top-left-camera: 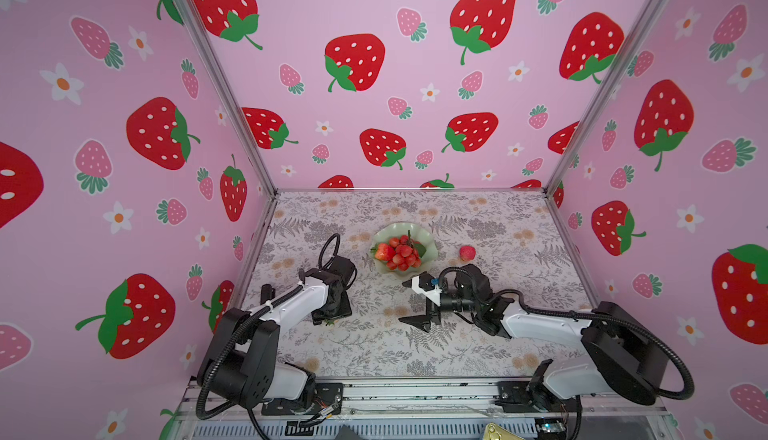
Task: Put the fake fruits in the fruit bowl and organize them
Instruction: 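Carry the wax apple into the bowl and open the left gripper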
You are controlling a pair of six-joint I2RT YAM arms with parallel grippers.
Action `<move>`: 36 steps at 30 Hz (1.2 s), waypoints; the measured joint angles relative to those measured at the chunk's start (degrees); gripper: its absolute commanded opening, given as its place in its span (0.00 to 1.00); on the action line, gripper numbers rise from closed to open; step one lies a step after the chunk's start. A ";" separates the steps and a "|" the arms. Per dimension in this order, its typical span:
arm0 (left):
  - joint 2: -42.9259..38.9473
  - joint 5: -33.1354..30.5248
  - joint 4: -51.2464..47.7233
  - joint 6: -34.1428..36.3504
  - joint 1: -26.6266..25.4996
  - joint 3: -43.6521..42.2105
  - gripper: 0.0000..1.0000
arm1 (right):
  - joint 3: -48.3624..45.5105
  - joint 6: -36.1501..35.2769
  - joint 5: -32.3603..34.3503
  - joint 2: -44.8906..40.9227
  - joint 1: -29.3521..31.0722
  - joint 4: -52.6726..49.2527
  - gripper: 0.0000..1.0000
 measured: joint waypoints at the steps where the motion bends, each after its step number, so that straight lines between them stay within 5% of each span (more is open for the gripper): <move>1: -0.20 0.52 0.48 0.46 0.00 -0.07 0.58 | -0.24 0.90 -0.07 -0.26 -1.29 0.66 0.99; 9: -4.35 3.85 2.27 5.29 -0.83 0.42 0.51 | -2.99 7.06 3.43 -2.12 -6.49 5.35 0.99; 15: -4.63 5.73 2.29 10.80 -4.70 10.23 0.50 | -4.42 10.16 5.88 -2.45 -9.64 6.80 0.99; 24: 10.56 5.49 2.38 14.32 -11.76 30.91 0.50 | -5.81 13.40 8.00 -3.13 -12.63 8.92 0.99; 36: 22.14 3.37 0.22 14.34 -16.41 39.34 0.51 | -5.81 13.66 8.26 -3.43 -12.74 9.09 0.99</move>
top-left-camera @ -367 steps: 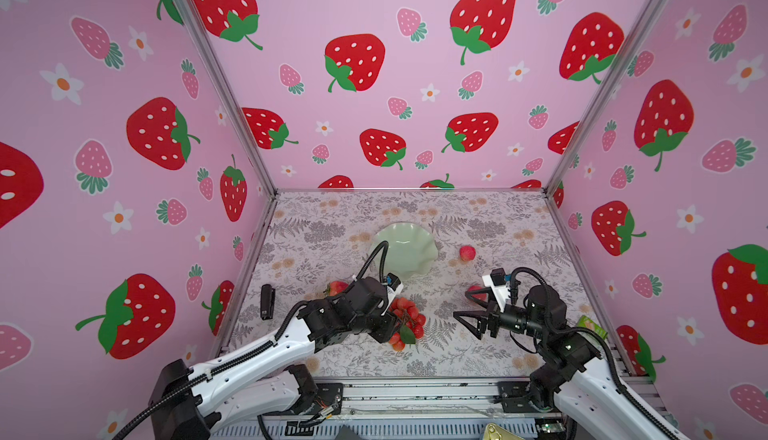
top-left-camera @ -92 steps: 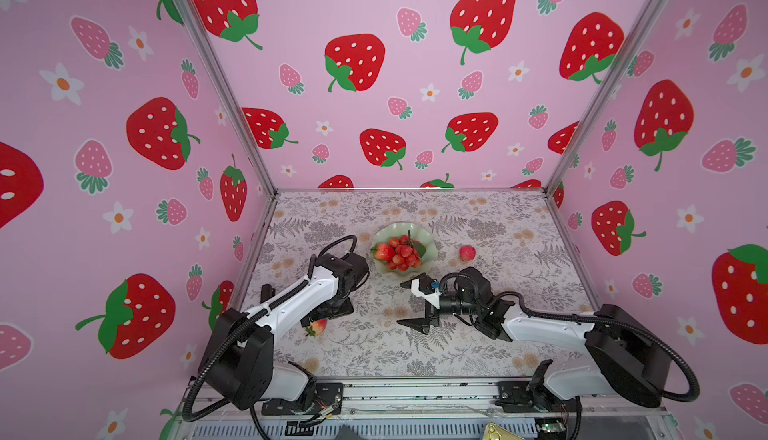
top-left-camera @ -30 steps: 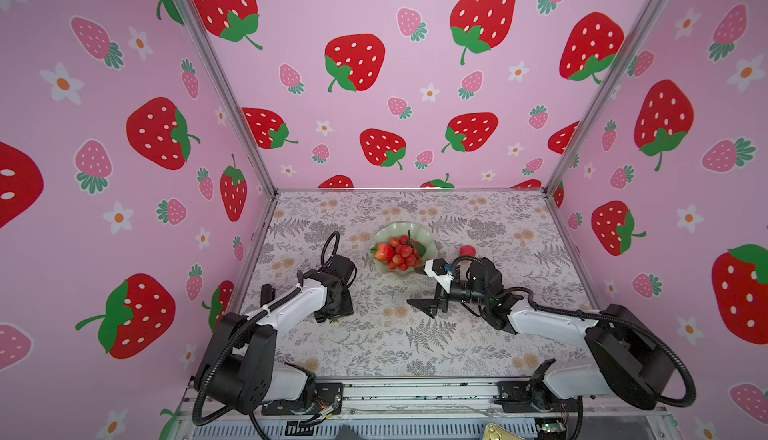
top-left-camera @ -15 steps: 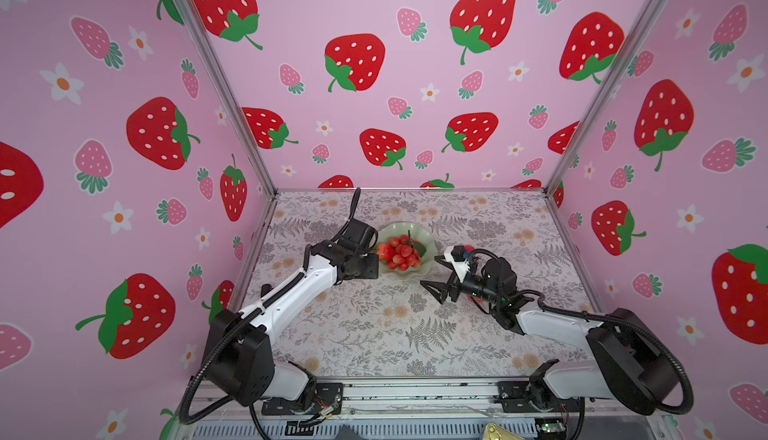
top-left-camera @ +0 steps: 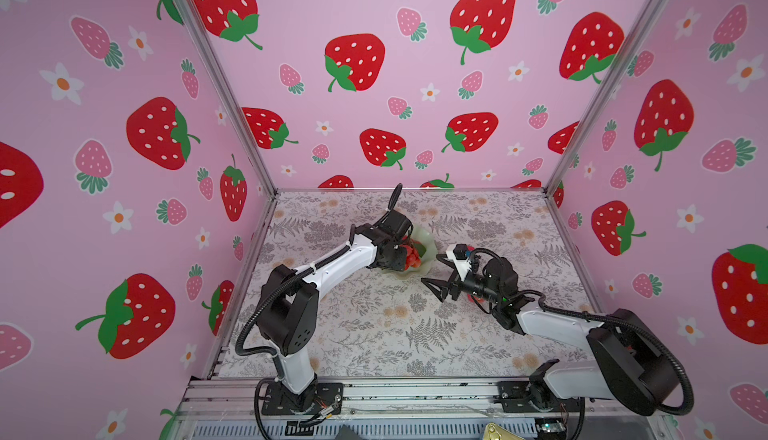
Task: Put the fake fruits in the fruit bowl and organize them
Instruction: 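Carry the wax apple into the bowl and open the left gripper, then grasp the round red fruit with the right gripper and lift it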
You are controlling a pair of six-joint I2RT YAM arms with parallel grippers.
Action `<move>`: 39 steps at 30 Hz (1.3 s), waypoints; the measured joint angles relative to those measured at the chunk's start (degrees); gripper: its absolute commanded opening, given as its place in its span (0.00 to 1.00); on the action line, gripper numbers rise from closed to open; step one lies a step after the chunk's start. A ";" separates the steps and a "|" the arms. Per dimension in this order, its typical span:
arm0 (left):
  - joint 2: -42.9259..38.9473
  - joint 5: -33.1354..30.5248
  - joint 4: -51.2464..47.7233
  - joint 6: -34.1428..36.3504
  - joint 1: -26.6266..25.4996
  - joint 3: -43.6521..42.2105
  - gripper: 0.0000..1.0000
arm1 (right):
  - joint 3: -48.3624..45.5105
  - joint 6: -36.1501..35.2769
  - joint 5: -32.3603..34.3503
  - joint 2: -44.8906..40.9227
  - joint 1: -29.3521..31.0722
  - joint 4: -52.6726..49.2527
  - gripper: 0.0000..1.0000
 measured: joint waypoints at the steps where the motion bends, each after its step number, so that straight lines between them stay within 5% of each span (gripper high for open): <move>1: 0.15 -0.02 0.04 -0.02 -0.46 0.07 0.51 | 0.00 0.00 0.00 -0.04 0.00 0.00 0.99; 13: 4.11 0.04 -0.57 -0.04 -3.02 2.16 0.55 | 0.00 0.02 -0.02 -0.13 0.00 0.00 0.99; 28: 4.33 -0.92 -1.01 1.92 -3.43 2.84 0.79 | 0.00 0.02 -0.02 -0.13 0.00 0.00 0.99; 35: 0.59 -2.38 -0.76 3.41 -3.50 2.84 0.82 | 0.00 -0.15 0.90 -0.68 -0.28 -0.22 0.99; 37: -1.60 -2.75 -0.17 4.85 -3.50 2.67 0.96 | -0.07 -0.33 1.84 -1.27 -0.85 -0.59 0.99; 39: -4.72 -2.62 1.46 6.45 -3.50 1.49 0.99 | -0.13 -0.37 3.76 -2.10 -1.79 -1.77 0.99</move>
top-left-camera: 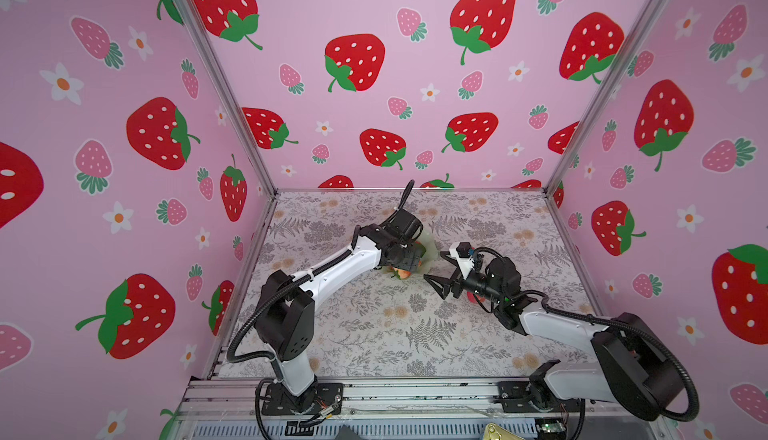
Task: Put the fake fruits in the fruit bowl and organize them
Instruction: 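Grasp the round red fruit with the right gripper and lift it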
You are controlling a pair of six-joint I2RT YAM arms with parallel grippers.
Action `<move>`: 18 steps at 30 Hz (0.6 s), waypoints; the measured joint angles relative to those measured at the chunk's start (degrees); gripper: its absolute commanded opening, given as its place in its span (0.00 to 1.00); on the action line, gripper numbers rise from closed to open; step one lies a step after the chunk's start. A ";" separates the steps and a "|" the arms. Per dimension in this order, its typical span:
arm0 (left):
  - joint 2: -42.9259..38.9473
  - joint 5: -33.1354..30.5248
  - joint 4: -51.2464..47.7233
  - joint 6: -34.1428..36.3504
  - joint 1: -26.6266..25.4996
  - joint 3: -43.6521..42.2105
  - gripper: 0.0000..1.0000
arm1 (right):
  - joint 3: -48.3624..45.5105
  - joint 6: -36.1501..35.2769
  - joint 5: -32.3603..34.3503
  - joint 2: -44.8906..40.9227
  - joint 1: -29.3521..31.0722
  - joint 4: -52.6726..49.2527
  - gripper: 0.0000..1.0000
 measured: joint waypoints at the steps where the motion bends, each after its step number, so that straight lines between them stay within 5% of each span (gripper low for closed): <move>1: -2.05 0.39 0.83 0.96 0.00 -0.85 0.99 | 0.04 -0.04 1.22 -0.48 -0.68 -1.16 0.99; 6: -11.63 4.76 4.61 8.83 -0.04 -5.64 0.99 | 5.95 -0.42 16.72 -4.09 -3.13 -21.86 1.00; 9: -16.17 12.96 6.23 14.12 -0.15 -10.03 0.99 | 10.29 1.88 25.40 -8.74 -3.37 -35.78 0.98; 18: -19.26 32.39 7.17 27.19 -2.71 -14.93 0.99 | 10.64 15.69 33.51 -11.34 1.11 -58.86 0.91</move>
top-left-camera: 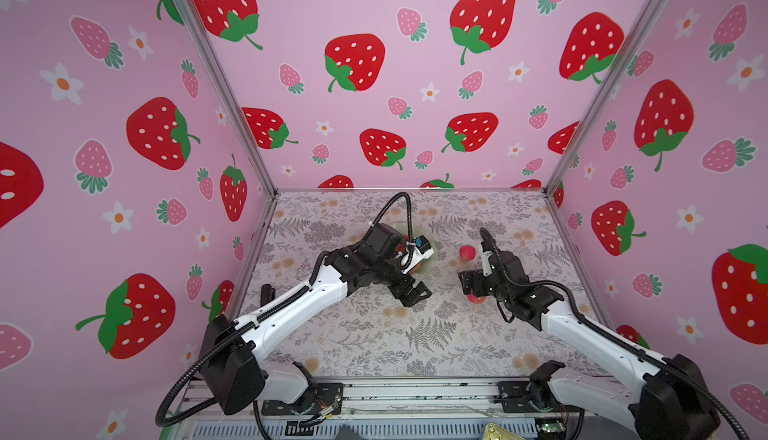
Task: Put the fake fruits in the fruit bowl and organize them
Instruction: 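Grasp the round red fruit with the right gripper and lift it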
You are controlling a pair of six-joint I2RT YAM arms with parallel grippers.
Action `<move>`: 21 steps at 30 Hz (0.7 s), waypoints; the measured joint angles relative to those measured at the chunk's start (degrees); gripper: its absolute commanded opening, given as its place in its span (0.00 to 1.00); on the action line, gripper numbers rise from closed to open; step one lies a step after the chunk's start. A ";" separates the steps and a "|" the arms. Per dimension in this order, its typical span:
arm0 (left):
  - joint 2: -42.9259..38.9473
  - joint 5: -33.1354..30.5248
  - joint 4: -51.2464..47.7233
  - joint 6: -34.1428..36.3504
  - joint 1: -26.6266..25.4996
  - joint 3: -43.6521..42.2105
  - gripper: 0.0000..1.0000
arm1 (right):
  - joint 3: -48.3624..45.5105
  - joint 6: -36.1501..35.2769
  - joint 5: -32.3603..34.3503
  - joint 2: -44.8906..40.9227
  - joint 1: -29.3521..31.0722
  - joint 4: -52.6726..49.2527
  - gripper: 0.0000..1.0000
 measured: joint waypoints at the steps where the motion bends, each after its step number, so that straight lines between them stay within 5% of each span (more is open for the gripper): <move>1: -0.79 0.57 0.37 1.20 -0.13 -0.55 0.99 | -0.07 0.94 0.24 0.66 0.61 -1.27 0.91; 9: -11.30 0.57 6.19 6.43 -0.13 -11.37 0.99 | -0.26 3.69 2.47 6.91 1.46 -5.68 0.88; 21: -9.73 2.12 7.06 8.72 -0.09 -11.65 0.99 | -0.68 2.95 3.21 11.37 1.44 -3.74 0.62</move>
